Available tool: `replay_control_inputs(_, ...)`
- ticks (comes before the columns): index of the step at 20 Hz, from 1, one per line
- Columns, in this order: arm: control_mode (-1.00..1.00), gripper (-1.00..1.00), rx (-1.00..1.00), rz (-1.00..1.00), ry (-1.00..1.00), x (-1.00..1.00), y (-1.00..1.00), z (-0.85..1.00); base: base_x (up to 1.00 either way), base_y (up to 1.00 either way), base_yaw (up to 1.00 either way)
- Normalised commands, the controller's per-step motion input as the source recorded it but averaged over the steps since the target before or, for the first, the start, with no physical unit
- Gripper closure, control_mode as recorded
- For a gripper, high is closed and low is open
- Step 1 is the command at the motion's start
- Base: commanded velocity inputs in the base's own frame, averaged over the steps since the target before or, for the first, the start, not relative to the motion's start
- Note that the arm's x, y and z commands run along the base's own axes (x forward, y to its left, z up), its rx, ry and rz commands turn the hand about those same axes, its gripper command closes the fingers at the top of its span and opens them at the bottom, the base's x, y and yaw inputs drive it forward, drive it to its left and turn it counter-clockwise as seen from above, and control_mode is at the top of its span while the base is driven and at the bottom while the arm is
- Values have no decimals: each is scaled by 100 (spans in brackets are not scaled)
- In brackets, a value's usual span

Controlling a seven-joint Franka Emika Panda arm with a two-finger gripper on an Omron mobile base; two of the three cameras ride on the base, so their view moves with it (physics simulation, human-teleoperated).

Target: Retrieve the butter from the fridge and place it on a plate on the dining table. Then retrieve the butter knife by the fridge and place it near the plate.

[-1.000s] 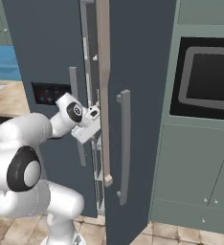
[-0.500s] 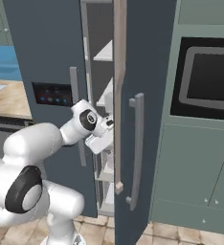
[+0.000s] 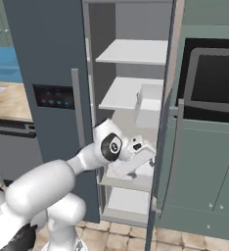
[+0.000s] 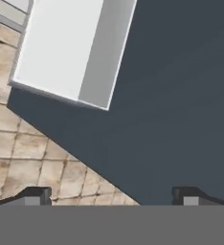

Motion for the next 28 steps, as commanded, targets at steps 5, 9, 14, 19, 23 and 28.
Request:
replay_control_inputs(5, -100, -100, 14, -5, -4, -5, -49, 0, 0, 0, 0)
replay_control_inputs(9, -100, -100, 20, 0, -1, 0, 10, 3, 0, 0, 0)
replay_control_inputs(14, -100, -100, 22, 3, -1, 0, 96, 0, 0, 0, 0)
replay_control_inputs(19, -100, -100, 25, 6, -3, 9, 100, 5, 0, 0, 0)
replay_control_inputs(23, -100, -100, 23, 0, -8, 41, 100, 24, 0, 0, 0)
replay_control_inputs(28, -100, -100, 14, -5, -10, 4, 20, 6, 0, 0, 0)
